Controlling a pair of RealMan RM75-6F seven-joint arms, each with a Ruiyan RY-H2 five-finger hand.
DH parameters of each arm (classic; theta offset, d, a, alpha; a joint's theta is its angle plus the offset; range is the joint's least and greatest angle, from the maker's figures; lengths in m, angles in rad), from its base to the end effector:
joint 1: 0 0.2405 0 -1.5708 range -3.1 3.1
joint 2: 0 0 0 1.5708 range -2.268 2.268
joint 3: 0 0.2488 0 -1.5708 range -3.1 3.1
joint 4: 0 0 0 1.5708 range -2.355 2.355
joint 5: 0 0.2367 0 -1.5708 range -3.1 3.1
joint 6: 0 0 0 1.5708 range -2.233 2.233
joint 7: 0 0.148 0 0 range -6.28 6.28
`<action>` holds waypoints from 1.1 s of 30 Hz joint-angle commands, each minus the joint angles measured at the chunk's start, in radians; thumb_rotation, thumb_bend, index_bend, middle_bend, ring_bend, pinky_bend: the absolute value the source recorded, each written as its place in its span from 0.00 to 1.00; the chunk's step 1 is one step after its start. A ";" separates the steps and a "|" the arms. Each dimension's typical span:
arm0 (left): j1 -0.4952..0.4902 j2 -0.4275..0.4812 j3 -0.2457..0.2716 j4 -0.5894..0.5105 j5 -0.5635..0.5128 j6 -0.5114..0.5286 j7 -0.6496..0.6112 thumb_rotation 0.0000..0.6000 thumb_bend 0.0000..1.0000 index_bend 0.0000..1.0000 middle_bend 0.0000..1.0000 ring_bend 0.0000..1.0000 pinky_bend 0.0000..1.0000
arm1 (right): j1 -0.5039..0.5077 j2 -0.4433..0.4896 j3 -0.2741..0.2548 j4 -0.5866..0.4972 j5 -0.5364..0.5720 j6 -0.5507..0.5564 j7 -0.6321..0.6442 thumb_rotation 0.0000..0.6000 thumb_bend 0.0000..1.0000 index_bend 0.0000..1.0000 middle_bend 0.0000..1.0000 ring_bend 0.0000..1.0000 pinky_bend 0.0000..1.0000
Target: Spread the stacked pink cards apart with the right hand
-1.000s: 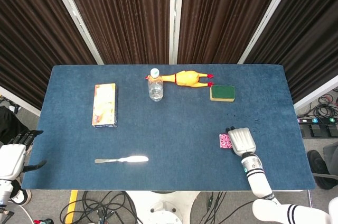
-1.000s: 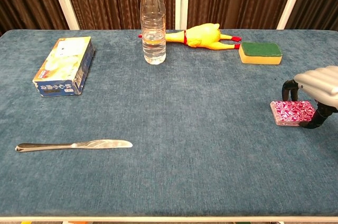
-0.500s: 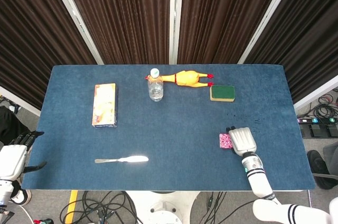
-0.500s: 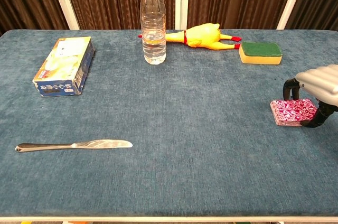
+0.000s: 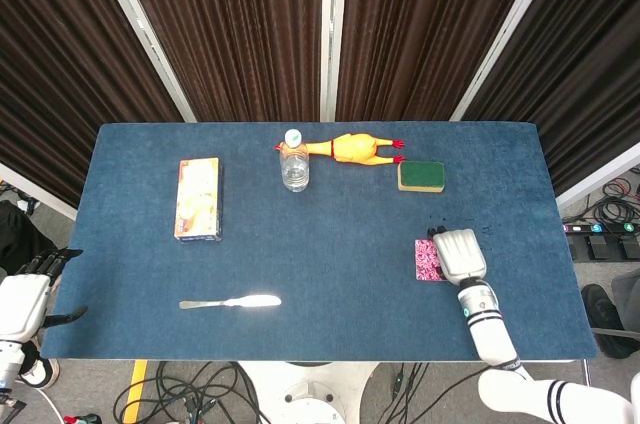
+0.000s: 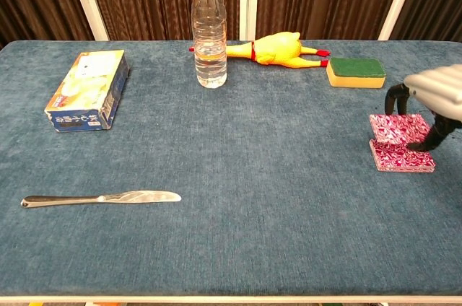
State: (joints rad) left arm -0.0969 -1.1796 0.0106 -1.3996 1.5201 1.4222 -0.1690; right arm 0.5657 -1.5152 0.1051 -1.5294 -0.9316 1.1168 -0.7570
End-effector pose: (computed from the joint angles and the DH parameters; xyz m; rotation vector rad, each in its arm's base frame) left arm -0.3591 0.1791 0.1191 -1.4456 -0.9926 -0.8518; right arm -0.2268 -0.3068 -0.0254 1.7316 -0.8117 0.4903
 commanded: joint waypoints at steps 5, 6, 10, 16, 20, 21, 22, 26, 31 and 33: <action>0.004 0.003 -0.002 0.006 -0.006 0.003 -0.008 1.00 0.01 0.21 0.20 0.15 0.34 | 0.080 -0.052 0.071 0.139 0.076 -0.085 0.001 1.00 0.14 0.44 0.40 0.87 0.96; 0.005 0.004 -0.002 0.008 -0.007 0.004 -0.010 1.00 0.01 0.21 0.20 0.15 0.34 | 0.091 -0.061 0.079 0.163 0.084 -0.100 0.005 1.00 0.14 0.44 0.40 0.87 0.96; 0.015 0.000 0.002 0.024 -0.009 0.009 -0.022 1.00 0.01 0.21 0.20 0.15 0.34 | 0.136 -0.103 0.098 0.269 0.105 -0.160 0.019 1.00 0.15 0.44 0.40 0.87 0.96; 0.019 -0.001 0.001 0.042 -0.017 0.006 -0.036 1.00 0.01 0.21 0.20 0.15 0.34 | 0.187 -0.163 0.101 0.399 0.117 -0.231 0.031 1.00 0.15 0.44 0.40 0.87 0.96; 0.020 -0.001 0.000 0.051 -0.020 0.003 -0.044 1.00 0.01 0.21 0.20 0.15 0.34 | 0.202 -0.187 0.092 0.442 0.118 -0.255 0.039 1.00 0.15 0.44 0.39 0.87 0.96; 0.020 -0.001 0.000 0.053 -0.020 0.002 -0.046 1.00 0.01 0.21 0.20 0.15 0.34 | 0.203 -0.190 0.090 0.447 0.119 -0.259 0.040 1.00 0.15 0.43 0.38 0.87 0.96; 0.020 -0.002 0.001 0.055 -0.020 0.000 -0.048 1.00 0.01 0.21 0.20 0.15 0.34 | 0.205 -0.192 0.089 0.451 0.121 -0.262 0.041 1.00 0.14 0.42 0.37 0.87 0.96; 0.020 -0.003 0.001 0.066 -0.023 -0.005 -0.058 1.00 0.01 0.21 0.20 0.15 0.34 | 0.211 -0.190 0.086 0.453 0.127 -0.274 0.043 1.00 0.10 0.27 0.29 0.87 0.96; 0.021 -0.005 0.000 0.074 -0.024 -0.005 -0.063 1.00 0.01 0.21 0.20 0.15 0.34 | 0.212 -0.176 0.083 0.435 0.128 -0.271 0.049 1.00 0.10 0.21 0.25 0.87 0.96; 0.022 -0.006 -0.002 0.074 -0.024 -0.004 -0.060 1.00 0.01 0.21 0.20 0.15 0.34 | 0.211 -0.167 0.080 0.421 0.129 -0.265 0.046 1.00 0.10 0.20 0.25 0.87 0.96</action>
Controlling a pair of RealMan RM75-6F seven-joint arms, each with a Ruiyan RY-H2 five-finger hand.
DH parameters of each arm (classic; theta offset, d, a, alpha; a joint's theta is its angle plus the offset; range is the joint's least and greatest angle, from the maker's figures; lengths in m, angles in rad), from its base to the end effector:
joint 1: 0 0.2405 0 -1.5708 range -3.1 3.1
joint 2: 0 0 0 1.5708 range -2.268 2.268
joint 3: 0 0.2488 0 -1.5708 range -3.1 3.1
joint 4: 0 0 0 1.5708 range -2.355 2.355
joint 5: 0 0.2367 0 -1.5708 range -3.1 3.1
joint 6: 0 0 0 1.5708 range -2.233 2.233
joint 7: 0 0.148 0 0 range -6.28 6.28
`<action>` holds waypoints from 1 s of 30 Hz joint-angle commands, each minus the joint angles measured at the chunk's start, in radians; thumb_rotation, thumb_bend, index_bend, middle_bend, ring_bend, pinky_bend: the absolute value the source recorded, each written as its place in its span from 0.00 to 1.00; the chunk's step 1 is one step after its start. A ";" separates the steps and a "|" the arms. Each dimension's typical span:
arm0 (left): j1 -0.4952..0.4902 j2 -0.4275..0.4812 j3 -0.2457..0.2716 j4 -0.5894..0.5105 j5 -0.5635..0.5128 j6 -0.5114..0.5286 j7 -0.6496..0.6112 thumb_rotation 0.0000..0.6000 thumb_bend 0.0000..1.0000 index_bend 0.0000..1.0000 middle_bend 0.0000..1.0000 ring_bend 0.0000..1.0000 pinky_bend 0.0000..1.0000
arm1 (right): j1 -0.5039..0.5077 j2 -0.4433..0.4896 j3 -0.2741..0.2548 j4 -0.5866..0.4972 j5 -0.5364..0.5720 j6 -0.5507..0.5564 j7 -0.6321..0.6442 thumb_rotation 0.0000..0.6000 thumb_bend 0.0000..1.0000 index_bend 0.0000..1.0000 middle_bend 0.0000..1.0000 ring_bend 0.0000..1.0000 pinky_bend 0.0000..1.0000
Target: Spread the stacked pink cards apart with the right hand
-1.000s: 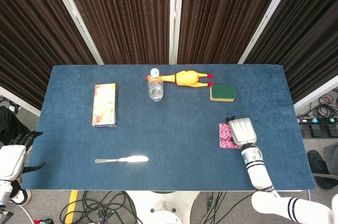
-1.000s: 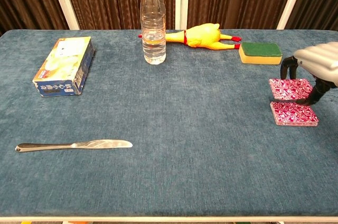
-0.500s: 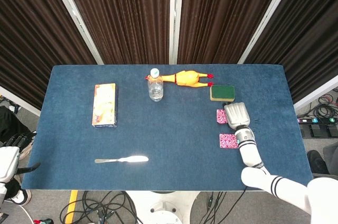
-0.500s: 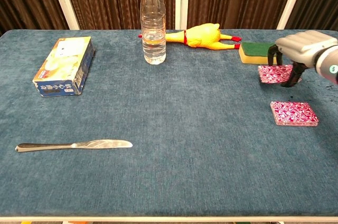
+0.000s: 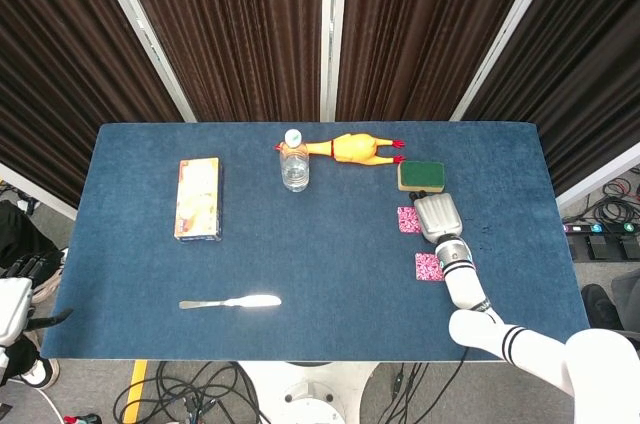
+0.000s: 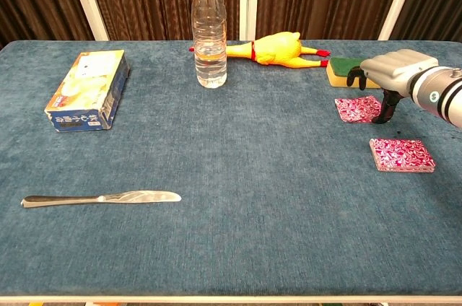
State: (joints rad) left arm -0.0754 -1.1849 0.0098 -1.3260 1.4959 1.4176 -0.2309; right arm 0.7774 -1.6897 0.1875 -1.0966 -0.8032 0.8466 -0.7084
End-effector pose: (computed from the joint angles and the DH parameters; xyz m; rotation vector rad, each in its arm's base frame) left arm -0.3809 0.1726 0.1299 -1.4009 -1.0091 -0.8191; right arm -0.2228 -0.3980 -0.0567 1.7629 -0.7966 0.4227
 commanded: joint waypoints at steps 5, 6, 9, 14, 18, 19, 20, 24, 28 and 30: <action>0.000 -0.002 -0.002 0.000 -0.002 -0.002 0.003 1.00 0.01 0.21 0.20 0.15 0.34 | -0.017 0.056 -0.010 -0.099 -0.015 0.052 -0.001 1.00 0.10 0.20 0.25 0.87 0.96; 0.000 -0.002 -0.001 0.000 -0.001 -0.002 0.003 1.00 0.01 0.21 0.20 0.15 0.34 | -0.024 0.070 -0.013 -0.126 -0.019 0.065 0.000 1.00 0.10 0.20 0.26 0.87 0.96; -0.001 -0.001 0.000 -0.002 0.003 -0.004 0.004 1.00 0.01 0.21 0.20 0.15 0.34 | -0.049 0.134 -0.026 -0.236 -0.015 0.089 -0.001 1.00 0.10 0.23 0.30 0.87 0.96; -0.005 0.003 0.005 -0.010 0.007 -0.014 0.008 1.00 0.01 0.21 0.20 0.15 0.34 | -0.072 0.229 -0.075 -0.393 0.024 0.104 -0.052 1.00 0.10 0.28 0.32 0.87 0.96; -0.005 0.008 0.008 -0.018 0.008 -0.019 0.011 1.00 0.01 0.21 0.20 0.15 0.34 | -0.085 0.262 -0.116 -0.460 0.038 0.126 -0.078 1.00 0.09 0.28 0.32 0.87 0.96; -0.005 0.009 0.008 -0.018 0.007 -0.020 0.011 1.00 0.01 0.21 0.20 0.15 0.34 | -0.090 0.264 -0.122 -0.468 0.033 0.134 -0.077 1.00 0.09 0.28 0.32 0.87 0.96; -0.005 0.010 0.008 -0.019 0.007 -0.020 0.011 1.00 0.01 0.21 0.20 0.15 0.34 | -0.094 0.265 -0.129 -0.475 0.025 0.142 -0.074 1.00 0.09 0.28 0.32 0.87 0.96; -0.004 0.012 0.009 -0.020 0.007 -0.019 0.011 1.00 0.01 0.21 0.20 0.15 0.34 | -0.111 0.262 -0.154 -0.488 0.000 0.167 -0.064 1.00 0.09 0.28 0.32 0.87 0.96; -0.004 0.010 0.010 -0.019 0.011 -0.017 0.024 1.00 0.01 0.21 0.20 0.15 0.34 | -0.115 0.263 -0.164 -0.475 0.011 0.131 -0.029 1.00 0.08 0.29 0.32 0.87 0.96; -0.004 0.010 0.010 -0.022 0.011 -0.016 0.025 1.00 0.01 0.21 0.20 0.15 0.34 | -0.114 0.262 -0.172 -0.467 0.008 0.122 -0.024 1.00 0.07 0.29 0.31 0.87 0.96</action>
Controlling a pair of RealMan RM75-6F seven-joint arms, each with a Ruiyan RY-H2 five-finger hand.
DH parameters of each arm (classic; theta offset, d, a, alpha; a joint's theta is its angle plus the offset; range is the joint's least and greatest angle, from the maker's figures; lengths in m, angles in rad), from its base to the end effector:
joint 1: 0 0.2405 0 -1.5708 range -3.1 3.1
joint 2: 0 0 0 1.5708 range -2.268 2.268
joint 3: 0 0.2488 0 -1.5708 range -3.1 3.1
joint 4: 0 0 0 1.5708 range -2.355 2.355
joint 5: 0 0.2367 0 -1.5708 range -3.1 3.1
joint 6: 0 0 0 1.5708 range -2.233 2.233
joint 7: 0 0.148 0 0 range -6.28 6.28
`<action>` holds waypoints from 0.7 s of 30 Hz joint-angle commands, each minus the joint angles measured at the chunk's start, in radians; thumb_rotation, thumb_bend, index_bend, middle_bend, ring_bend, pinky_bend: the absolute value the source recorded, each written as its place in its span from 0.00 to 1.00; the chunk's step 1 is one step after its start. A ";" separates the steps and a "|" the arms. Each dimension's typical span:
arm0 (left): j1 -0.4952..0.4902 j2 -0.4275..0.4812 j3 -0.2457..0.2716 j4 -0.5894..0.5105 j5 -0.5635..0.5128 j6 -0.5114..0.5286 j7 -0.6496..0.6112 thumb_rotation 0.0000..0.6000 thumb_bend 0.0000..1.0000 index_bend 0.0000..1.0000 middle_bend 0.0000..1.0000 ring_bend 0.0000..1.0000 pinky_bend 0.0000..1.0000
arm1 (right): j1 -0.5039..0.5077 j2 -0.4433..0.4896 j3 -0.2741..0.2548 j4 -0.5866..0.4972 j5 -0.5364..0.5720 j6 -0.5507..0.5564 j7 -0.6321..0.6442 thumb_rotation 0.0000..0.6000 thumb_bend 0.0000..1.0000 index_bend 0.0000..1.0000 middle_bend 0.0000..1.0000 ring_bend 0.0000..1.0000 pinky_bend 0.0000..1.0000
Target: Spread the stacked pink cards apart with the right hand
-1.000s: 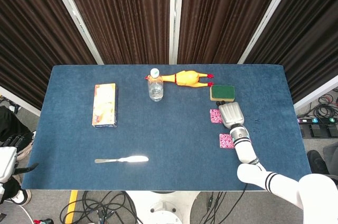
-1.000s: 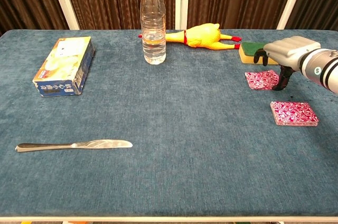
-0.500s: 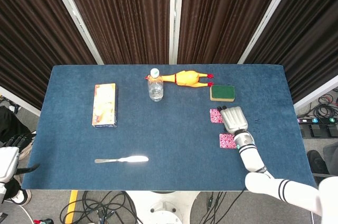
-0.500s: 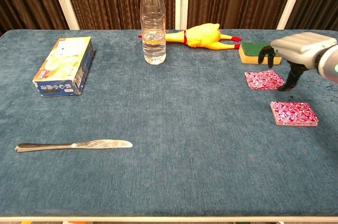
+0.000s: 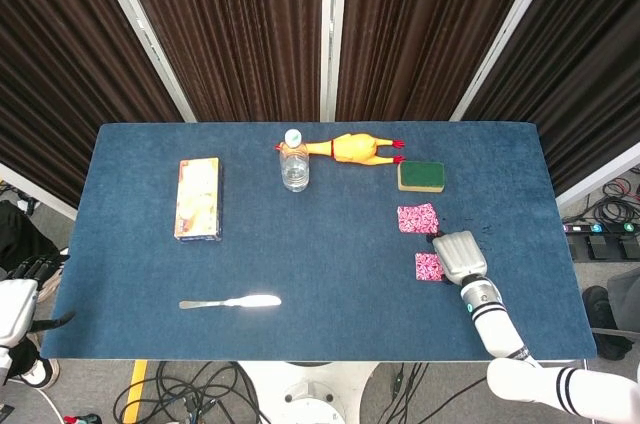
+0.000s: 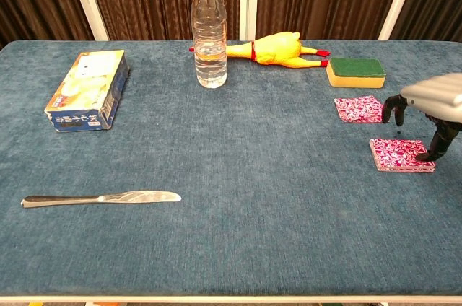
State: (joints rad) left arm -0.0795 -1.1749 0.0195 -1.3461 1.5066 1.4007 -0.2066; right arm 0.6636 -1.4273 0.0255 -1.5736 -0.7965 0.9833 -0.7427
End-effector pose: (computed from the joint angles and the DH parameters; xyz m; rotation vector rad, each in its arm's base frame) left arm -0.3781 0.1712 0.1264 -1.4327 -1.0135 -0.7957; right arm -0.2369 -0.3073 -0.0251 1.8582 -0.8873 0.3615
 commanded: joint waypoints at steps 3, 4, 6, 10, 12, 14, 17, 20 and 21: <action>0.000 0.003 -0.001 -0.004 -0.001 0.001 0.002 1.00 0.01 0.21 0.20 0.15 0.34 | -0.002 -0.003 -0.016 0.019 -0.004 -0.020 0.021 1.00 0.06 0.28 0.31 0.87 0.96; 0.000 0.003 -0.001 -0.003 -0.001 0.001 0.005 1.00 0.01 0.21 0.20 0.15 0.34 | -0.001 -0.003 -0.017 0.021 -0.006 -0.022 0.023 1.00 0.06 0.28 0.31 0.87 0.96; 0.000 0.004 0.001 0.000 0.000 -0.001 0.012 1.00 0.01 0.21 0.20 0.15 0.34 | -0.002 -0.004 -0.020 0.025 -0.013 -0.020 0.028 1.00 0.05 0.28 0.31 0.87 0.96; 0.003 0.001 0.003 0.005 -0.003 -0.003 0.008 1.00 0.02 0.21 0.20 0.15 0.34 | -0.008 -0.016 -0.023 0.032 -0.039 -0.002 0.040 1.00 0.06 0.28 0.31 0.87 0.96; 0.003 0.001 0.003 0.007 -0.003 -0.003 0.007 1.00 0.02 0.21 0.20 0.15 0.34 | -0.008 -0.020 -0.024 0.034 -0.043 0.000 0.040 1.00 0.06 0.28 0.31 0.87 0.96; 0.003 0.000 0.002 0.007 -0.003 -0.002 0.006 1.00 0.02 0.21 0.20 0.15 0.34 | -0.006 -0.025 -0.026 0.036 -0.040 0.001 0.032 1.00 0.06 0.28 0.32 0.87 0.96; 0.004 0.001 0.003 0.008 -0.002 -0.001 0.001 1.00 0.01 0.21 0.20 0.15 0.34 | -0.004 -0.033 -0.028 0.039 -0.030 -0.002 0.024 1.00 0.06 0.28 0.32 0.87 0.96; 0.004 0.001 0.002 0.010 -0.004 -0.003 -0.002 1.00 0.01 0.21 0.20 0.15 0.34 | -0.003 -0.041 -0.027 0.045 -0.025 0.000 0.021 1.00 0.06 0.28 0.32 0.87 0.96; 0.004 0.001 0.002 0.010 -0.004 -0.004 -0.003 1.00 0.01 0.21 0.20 0.15 0.34 | -0.003 -0.044 -0.026 0.048 -0.026 0.002 0.021 1.00 0.06 0.29 0.32 0.87 0.96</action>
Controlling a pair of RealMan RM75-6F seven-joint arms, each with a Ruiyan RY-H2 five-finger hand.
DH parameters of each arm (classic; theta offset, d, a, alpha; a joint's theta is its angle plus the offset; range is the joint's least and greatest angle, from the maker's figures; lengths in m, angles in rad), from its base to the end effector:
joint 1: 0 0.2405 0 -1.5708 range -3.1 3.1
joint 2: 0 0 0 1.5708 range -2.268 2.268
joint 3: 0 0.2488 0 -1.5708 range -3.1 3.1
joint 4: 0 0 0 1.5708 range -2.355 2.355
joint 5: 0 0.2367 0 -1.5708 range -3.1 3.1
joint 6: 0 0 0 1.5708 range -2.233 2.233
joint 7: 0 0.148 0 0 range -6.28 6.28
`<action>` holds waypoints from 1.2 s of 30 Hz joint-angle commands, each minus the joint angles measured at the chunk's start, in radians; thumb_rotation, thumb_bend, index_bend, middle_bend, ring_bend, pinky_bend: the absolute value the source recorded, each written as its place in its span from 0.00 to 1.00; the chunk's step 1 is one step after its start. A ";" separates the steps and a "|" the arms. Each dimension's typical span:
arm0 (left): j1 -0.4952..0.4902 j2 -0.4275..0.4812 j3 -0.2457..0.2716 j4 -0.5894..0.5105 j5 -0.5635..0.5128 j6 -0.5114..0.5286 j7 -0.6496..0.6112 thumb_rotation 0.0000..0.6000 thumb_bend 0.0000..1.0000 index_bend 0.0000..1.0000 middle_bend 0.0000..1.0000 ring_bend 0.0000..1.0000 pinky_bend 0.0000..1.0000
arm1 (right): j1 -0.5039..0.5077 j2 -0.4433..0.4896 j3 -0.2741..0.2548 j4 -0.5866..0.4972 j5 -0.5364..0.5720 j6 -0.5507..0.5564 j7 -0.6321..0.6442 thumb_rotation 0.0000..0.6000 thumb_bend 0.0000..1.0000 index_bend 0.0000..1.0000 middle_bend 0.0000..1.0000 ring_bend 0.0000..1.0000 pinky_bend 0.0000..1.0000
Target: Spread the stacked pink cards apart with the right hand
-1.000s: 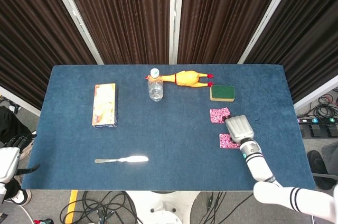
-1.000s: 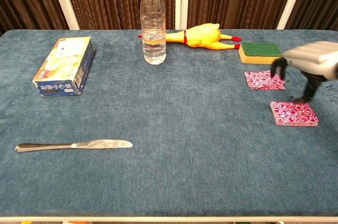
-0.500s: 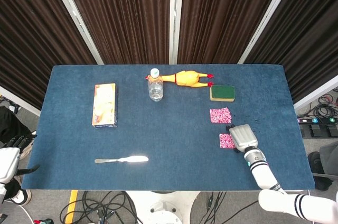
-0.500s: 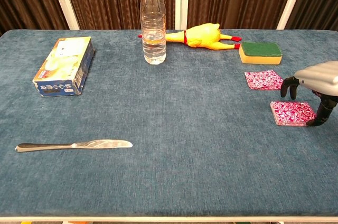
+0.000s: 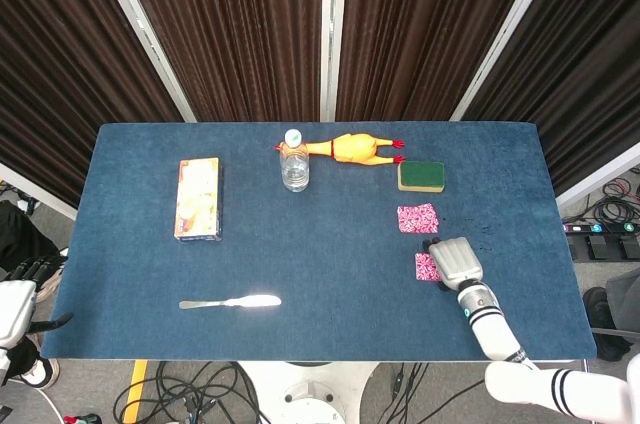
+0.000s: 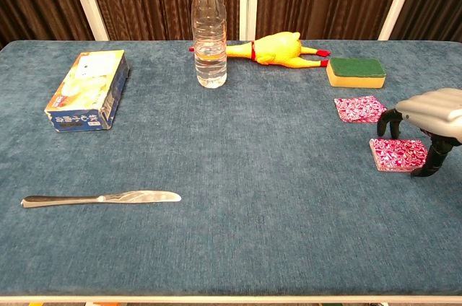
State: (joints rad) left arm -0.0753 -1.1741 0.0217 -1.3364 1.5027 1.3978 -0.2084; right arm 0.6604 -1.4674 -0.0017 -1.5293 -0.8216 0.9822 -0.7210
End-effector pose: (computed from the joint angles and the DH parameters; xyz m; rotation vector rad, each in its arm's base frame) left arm -0.3817 0.1691 0.1279 -1.4300 -1.0138 -0.7811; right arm -0.2424 -0.3017 -0.0374 1.8799 -0.8847 0.3558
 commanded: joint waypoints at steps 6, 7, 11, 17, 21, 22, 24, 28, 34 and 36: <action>0.000 -0.003 0.001 0.004 0.000 -0.003 -0.006 1.00 0.02 0.21 0.20 0.15 0.34 | -0.004 -0.018 0.002 0.013 -0.015 0.026 -0.003 1.00 0.06 0.34 0.34 0.87 0.96; 0.000 -0.003 0.001 0.005 0.000 -0.003 -0.007 1.00 0.02 0.21 0.20 0.15 0.34 | -0.005 -0.019 0.002 0.014 -0.016 0.027 -0.004 1.00 0.07 0.34 0.35 0.87 0.96; 0.000 -0.006 0.001 0.010 -0.001 -0.005 -0.010 1.00 0.02 0.21 0.20 0.15 0.34 | -0.007 -0.023 0.001 0.016 -0.016 0.033 -0.009 1.00 0.08 0.37 0.36 0.87 0.96; 0.000 -0.010 0.003 0.018 -0.002 -0.011 -0.015 1.00 0.02 0.21 0.20 0.15 0.34 | -0.007 -0.027 0.003 0.012 -0.003 0.040 -0.025 1.00 0.10 0.40 0.38 0.87 0.96; 0.002 -0.013 0.004 0.024 -0.003 -0.010 -0.020 1.00 0.01 0.21 0.20 0.15 0.34 | -0.008 -0.032 0.004 0.011 -0.003 0.046 -0.032 1.00 0.10 0.42 0.40 0.87 0.96; 0.003 -0.013 0.004 0.025 -0.003 -0.010 -0.022 1.00 0.01 0.21 0.20 0.15 0.34 | -0.008 -0.033 0.005 0.010 -0.003 0.047 -0.033 1.00 0.10 0.43 0.40 0.87 0.96; 0.003 -0.013 0.003 0.027 -0.004 -0.010 -0.025 1.00 0.02 0.21 0.20 0.15 0.34 | -0.008 -0.033 0.006 0.007 -0.005 0.051 -0.034 1.00 0.10 0.44 0.41 0.87 0.96; 0.003 -0.013 0.002 0.029 -0.004 -0.010 -0.028 1.00 0.02 0.21 0.20 0.15 0.34 | -0.008 -0.030 0.009 -0.001 -0.008 0.055 -0.036 1.00 0.10 0.45 0.42 0.87 0.96; 0.003 -0.013 0.002 0.028 -0.003 -0.009 -0.028 1.00 0.02 0.21 0.20 0.15 0.34 | -0.012 -0.020 0.013 -0.011 -0.019 0.060 -0.025 1.00 0.10 0.45 0.43 0.87 0.96; 0.003 -0.013 0.002 0.027 -0.003 -0.009 -0.027 1.00 0.02 0.21 0.20 0.15 0.34 | -0.014 -0.011 0.016 -0.020 -0.025 0.064 -0.020 1.00 0.10 0.45 0.43 0.87 0.96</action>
State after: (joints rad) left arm -0.0726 -1.1868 0.0233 -1.3093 1.4998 1.3886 -0.2354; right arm 0.6478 -1.4824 0.0128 -1.5456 -0.8438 1.0446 -0.7431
